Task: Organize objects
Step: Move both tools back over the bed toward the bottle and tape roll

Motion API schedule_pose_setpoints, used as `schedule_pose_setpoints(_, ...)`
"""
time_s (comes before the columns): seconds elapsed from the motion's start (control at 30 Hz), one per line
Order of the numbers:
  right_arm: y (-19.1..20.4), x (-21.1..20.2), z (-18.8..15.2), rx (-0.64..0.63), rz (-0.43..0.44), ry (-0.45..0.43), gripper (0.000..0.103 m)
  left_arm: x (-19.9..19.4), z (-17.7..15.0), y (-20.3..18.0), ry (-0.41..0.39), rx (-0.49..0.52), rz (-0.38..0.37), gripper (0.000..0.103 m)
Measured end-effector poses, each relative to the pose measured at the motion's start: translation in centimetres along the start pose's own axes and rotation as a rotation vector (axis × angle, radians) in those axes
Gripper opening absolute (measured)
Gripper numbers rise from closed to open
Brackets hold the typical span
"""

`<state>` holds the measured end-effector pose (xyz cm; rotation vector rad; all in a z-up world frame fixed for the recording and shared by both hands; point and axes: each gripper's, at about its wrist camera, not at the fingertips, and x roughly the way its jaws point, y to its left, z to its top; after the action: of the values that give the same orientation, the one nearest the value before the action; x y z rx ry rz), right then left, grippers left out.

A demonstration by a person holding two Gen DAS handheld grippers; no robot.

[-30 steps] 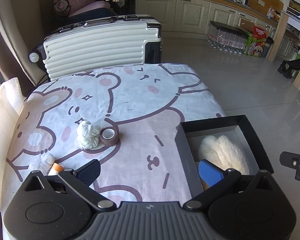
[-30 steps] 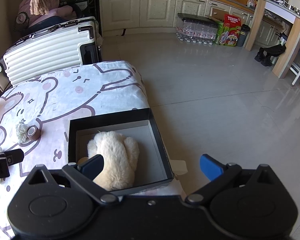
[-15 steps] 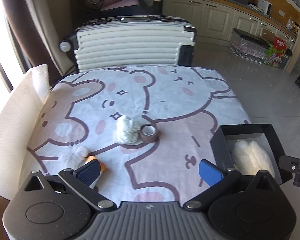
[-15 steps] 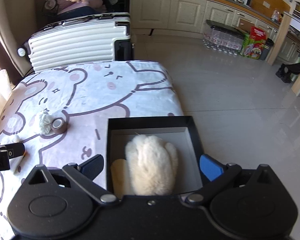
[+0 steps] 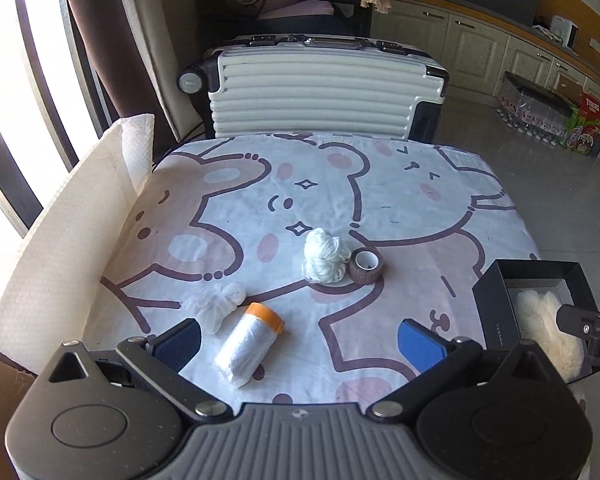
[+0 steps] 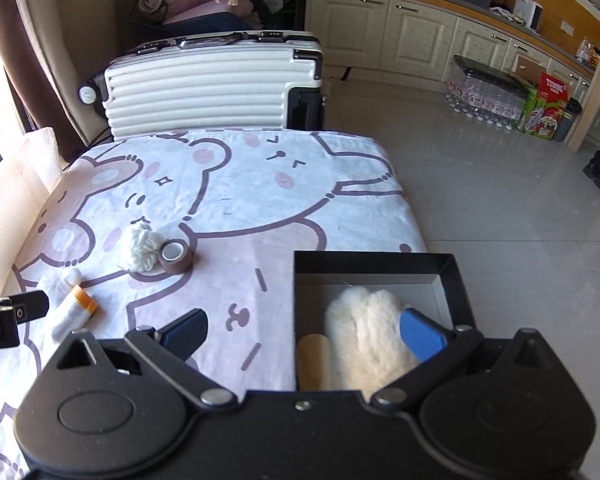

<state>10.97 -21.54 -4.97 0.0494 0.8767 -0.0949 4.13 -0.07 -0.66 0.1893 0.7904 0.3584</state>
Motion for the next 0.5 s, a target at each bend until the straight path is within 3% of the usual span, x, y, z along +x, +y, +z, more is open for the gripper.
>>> schedule_pose_setpoints(0.5,2.4,-0.3,0.3,-0.016,0.04,-0.019,0.103,-1.1,-0.1,2.2,-0.009,-0.036,0.028,0.103)
